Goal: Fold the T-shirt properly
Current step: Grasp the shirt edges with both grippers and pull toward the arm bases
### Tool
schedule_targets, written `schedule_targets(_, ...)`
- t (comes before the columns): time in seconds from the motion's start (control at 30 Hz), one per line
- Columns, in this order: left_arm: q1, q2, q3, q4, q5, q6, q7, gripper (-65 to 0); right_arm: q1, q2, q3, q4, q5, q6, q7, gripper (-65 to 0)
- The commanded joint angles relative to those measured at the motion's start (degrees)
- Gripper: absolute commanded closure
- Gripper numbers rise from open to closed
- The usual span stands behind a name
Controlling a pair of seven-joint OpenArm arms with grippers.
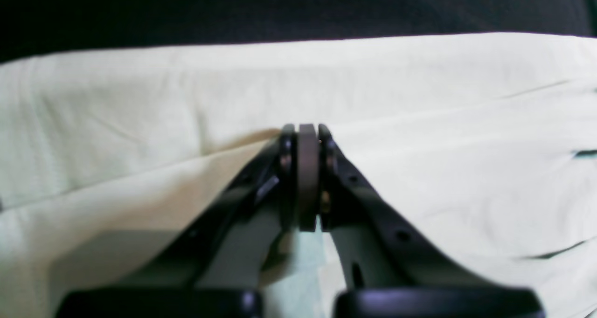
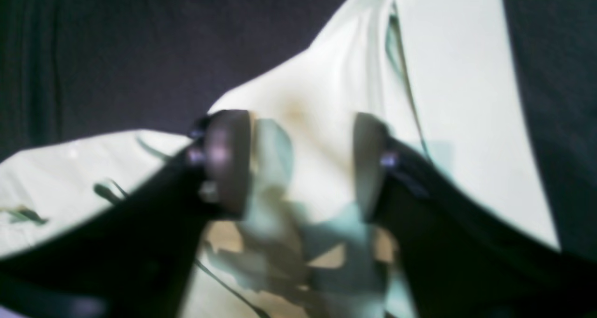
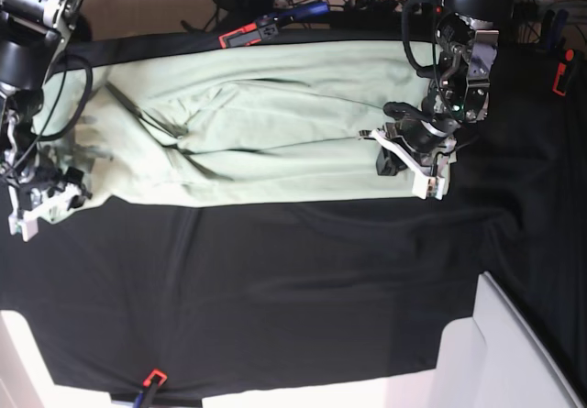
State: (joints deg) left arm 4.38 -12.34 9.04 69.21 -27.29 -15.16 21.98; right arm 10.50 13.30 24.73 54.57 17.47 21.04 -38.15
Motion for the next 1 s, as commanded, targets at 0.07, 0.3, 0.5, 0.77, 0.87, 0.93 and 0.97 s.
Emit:
schedule_targets(0.07,0.76,-0.37,-0.20,6.35,-0.62,-0.18,-1.19,0.0,1.85,1.69,0.19,-0.37,0.42,0.19,1.89,0.0)
schedule_targets(0.3,-3.55,-0.37,0.32,0.81,-0.62,6.94,-1.54,0.0,2.46,1.69,0.19,-0.46,0.42,-0.16,2.24,0.0)
schedule_targets(0.5,-5.66,0.25,0.50,-4.37,-0.62,6.94,-1.63,0.0,5.54,3.10,0.19,-8.81,0.42,-0.07,4.70,0.0)
schedule_targets(0.77,-5.57,0.69,-0.29,-8.16,7.82,6.94,-3.56,-0.2,8.27,5.47,0.19,-20.76,0.42,-0.33,14.37,0.0)
schedule_targets(0.87,-5.57,1.31,-0.29,-10.18,8.34,6.94,-5.67,-0.2,9.85,6.96,0.19,-23.93,0.42,-0.33,16.83,0.0)
schedule_targets(0.93,-5.66,1.31,-0.29,-12.20,8.34,6.94,-6.11,-0.2,10.46,7.58,0.19,-24.72,0.42,-0.33,17.80,0.0)
schedule_targets(0.97,-5.66,1.31,-0.29,-12.90,8.43,6.94,-6.11,-0.2,10.64,8.28,0.19,-24.81,0.42,-0.42,17.98,0.0)
